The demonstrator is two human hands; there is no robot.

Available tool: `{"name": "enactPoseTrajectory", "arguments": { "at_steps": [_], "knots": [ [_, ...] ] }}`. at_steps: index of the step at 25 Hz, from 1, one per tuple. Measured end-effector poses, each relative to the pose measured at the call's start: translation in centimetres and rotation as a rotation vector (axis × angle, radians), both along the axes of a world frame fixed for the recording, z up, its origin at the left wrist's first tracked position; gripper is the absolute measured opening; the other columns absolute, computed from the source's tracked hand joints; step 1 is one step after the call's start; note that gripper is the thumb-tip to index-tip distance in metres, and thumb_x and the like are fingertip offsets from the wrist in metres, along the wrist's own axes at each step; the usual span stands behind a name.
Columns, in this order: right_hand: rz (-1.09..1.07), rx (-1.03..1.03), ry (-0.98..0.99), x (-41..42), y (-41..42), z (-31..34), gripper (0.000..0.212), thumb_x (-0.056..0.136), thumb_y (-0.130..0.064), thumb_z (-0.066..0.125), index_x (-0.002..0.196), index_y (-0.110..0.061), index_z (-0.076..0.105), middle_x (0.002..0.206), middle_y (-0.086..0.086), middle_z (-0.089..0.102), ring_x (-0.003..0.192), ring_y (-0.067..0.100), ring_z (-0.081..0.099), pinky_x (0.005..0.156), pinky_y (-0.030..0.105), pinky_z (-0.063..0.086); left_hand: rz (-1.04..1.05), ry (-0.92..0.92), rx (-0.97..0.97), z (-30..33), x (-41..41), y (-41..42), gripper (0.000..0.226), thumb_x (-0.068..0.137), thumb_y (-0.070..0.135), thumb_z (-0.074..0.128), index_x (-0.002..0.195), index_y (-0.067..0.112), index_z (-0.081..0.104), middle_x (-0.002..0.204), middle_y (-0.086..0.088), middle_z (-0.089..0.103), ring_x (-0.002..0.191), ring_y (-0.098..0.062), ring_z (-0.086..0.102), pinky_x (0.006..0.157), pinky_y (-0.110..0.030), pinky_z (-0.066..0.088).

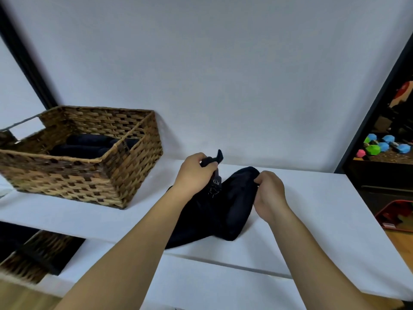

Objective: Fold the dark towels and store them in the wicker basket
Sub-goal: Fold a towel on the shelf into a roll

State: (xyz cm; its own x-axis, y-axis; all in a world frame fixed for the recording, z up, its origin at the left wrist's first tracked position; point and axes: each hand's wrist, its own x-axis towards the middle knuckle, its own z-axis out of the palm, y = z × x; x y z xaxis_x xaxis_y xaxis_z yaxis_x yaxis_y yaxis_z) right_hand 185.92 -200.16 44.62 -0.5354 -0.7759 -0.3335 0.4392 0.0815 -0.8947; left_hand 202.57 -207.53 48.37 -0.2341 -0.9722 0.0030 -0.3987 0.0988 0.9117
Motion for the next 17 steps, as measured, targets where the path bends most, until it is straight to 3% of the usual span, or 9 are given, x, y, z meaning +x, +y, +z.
{"name": "enactPoseTrajectory", "arguments": {
  "at_steps": [3,4,7,9,11,14,16,17],
  "knots": [
    [0.076,-0.009,-0.001,-0.1,-0.2,0.1,0.007,0.093,-0.013,0.054,0.089,-0.014,0.060,0.085,0.005,0.058,0.076,0.022,0.055,0.070,0.034,0.046,0.052,-0.061,-0.015,0.8,-0.2,0.0,0.016,0.101,0.025,0.053,0.099,0.012,0.062,0.086,0.001,0.066,0.075,-0.013,0.063,0.063,-0.026,0.046],
    [0.163,0.022,0.082,-0.6,-0.1,0.1,0.015,0.093,-0.024,0.062,0.089,-0.010,0.063,0.084,0.008,0.062,0.077,0.024,0.060,0.072,0.035,0.049,0.071,-0.013,0.021,0.9,-0.3,-0.3,0.016,0.103,0.024,0.048,0.104,0.012,0.059,0.092,-0.002,0.069,0.082,-0.014,0.064,0.068,-0.028,0.049],
    [0.597,0.307,0.724,-2.7,0.0,-0.7,0.047,0.079,-0.043,0.076,0.073,0.001,0.059,0.068,0.006,0.053,0.064,0.021,0.051,0.060,0.030,0.040,0.075,0.318,0.221,1.3,-0.4,-0.2,0.010,0.104,0.021,0.047,0.106,0.013,0.052,0.093,-0.011,0.078,0.099,-0.030,0.072,0.091,-0.043,0.055],
    [0.698,0.392,0.969,-3.5,-0.5,-0.8,0.032,0.080,-0.033,0.072,0.076,-0.002,0.066,0.074,-0.004,0.061,0.073,0.018,0.058,0.065,0.028,0.042,0.046,0.294,0.222,1.4,-0.3,0.0,0.021,0.098,0.030,0.061,0.104,0.011,0.054,0.087,-0.013,0.078,0.097,-0.035,0.073,0.092,-0.047,0.054],
    [0.516,0.235,0.910,-4.0,-0.9,-0.1,0.009,0.091,-0.020,0.066,0.088,-0.021,0.074,0.096,-0.009,0.072,0.093,0.015,0.068,0.079,0.029,0.052,0.038,0.233,0.146,1.9,-0.1,0.5,0.024,0.096,0.030,0.066,0.104,0.009,0.060,0.085,-0.013,0.078,0.095,-0.039,0.072,0.093,-0.050,0.056],
    [0.031,-0.186,0.771,-4.3,-0.6,2.4,0.025,0.100,-0.023,0.056,0.118,-0.038,0.066,0.118,-0.013,0.069,0.103,0.005,0.066,0.094,0.026,0.050,0.264,0.415,0.035,4.1,0.9,-0.5,0.016,0.102,0.028,0.056,0.101,0.016,0.066,0.102,-0.008,0.073,0.103,-0.030,0.069,0.095,-0.045,0.054],
    [-0.075,-0.350,0.770,-4.0,-0.6,3.7,0.034,0.103,-0.025,0.053,0.132,-0.043,0.057,0.128,-0.013,0.065,0.105,0.006,0.059,0.103,0.027,0.047,0.374,0.563,0.039,5.7,1.3,-1.2,0.018,0.102,0.030,0.053,0.110,0.018,0.064,0.108,-0.001,0.067,0.108,-0.023,0.063,0.099,-0.044,0.051],
    [-0.060,-0.375,0.756,-3.6,-0.7,3.9,0.038,0.103,-0.023,0.052,0.137,-0.041,0.054,0.132,-0.010,0.064,0.108,0.007,0.056,0.108,0.030,0.045,0.380,0.545,0.049,6.2,1.2,-1.1,0.019,0.101,0.028,0.054,0.115,0.017,0.062,0.107,0.001,0.065,0.108,-0.023,0.062,0.098,-0.045,0.051]
  ]
}}
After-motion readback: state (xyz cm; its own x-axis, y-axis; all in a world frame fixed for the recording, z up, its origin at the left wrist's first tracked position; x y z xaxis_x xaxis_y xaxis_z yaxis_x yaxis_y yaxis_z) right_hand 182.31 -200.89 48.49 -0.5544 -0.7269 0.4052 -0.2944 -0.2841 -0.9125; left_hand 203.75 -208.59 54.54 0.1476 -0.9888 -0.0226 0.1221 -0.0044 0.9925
